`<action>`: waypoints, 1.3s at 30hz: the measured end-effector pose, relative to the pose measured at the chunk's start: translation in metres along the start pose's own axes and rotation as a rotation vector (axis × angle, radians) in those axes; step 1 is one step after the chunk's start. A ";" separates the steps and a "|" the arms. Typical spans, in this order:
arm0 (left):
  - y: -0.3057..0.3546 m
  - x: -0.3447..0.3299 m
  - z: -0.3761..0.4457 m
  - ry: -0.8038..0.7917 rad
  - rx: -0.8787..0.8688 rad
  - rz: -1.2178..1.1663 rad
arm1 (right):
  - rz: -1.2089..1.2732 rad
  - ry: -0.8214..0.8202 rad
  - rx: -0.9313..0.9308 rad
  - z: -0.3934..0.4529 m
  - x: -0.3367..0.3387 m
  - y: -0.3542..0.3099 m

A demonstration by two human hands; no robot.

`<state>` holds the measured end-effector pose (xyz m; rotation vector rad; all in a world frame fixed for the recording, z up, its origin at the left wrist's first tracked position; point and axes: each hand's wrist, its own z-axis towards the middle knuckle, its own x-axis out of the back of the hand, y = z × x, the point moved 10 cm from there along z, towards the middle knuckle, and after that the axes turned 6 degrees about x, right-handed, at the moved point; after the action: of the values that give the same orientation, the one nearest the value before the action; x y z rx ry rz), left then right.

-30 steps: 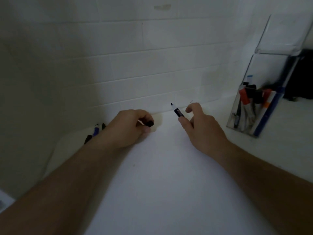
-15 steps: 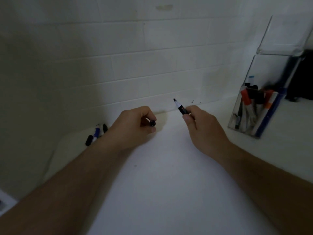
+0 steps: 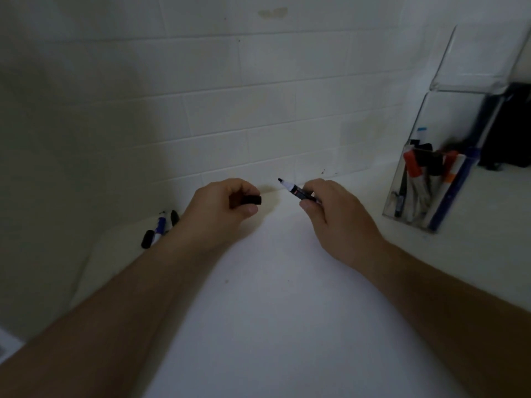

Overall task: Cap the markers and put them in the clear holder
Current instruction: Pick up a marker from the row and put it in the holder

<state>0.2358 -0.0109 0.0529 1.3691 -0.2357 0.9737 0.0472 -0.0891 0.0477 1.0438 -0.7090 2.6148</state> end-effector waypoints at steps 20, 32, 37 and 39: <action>0.011 -0.015 -0.005 -0.063 -0.074 0.148 | -0.195 -0.043 0.102 -0.001 -0.003 -0.008; 0.020 -0.048 -0.006 -0.138 -0.205 0.494 | -0.295 -0.090 0.158 -0.002 -0.012 -0.017; 0.021 -0.051 -0.008 -0.117 -0.220 0.531 | -0.272 -0.120 0.142 -0.004 -0.016 -0.014; 0.022 -0.052 -0.008 -0.113 -0.228 0.534 | -0.251 -0.130 0.125 -0.005 -0.017 -0.013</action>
<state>0.1864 -0.0291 0.0322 1.1710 -0.8040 1.2624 0.0618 -0.0763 0.0372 1.2590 -0.4127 2.4168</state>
